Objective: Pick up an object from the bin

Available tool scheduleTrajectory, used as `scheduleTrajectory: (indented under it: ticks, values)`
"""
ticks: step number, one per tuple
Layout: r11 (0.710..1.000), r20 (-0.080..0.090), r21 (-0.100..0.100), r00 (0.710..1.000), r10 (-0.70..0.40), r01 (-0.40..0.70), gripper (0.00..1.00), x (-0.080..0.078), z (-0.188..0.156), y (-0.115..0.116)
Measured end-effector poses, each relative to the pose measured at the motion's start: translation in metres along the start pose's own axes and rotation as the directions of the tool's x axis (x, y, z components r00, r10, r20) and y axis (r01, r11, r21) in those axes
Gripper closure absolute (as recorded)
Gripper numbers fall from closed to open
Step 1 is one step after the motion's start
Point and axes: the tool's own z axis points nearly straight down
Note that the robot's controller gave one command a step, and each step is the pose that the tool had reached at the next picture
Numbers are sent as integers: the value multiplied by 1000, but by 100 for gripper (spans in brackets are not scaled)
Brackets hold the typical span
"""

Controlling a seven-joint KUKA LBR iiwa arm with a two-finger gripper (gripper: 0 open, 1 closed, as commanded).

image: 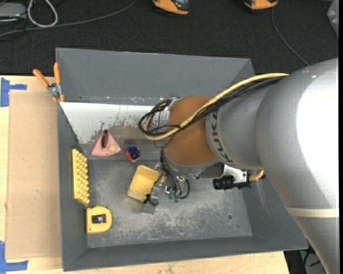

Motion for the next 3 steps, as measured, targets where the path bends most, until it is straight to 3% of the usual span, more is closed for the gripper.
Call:
scheduleTrajectory:
  ticks: [1,2,3]
  values:
    - [999,-6,-5,999,39,-39,100,-30,5,-2]
    - [1000,13,-10,1000,26,-26,100,-24,4,-7]
    - [1000,1,-8,1000,25,-25,100,-22,5,-6]
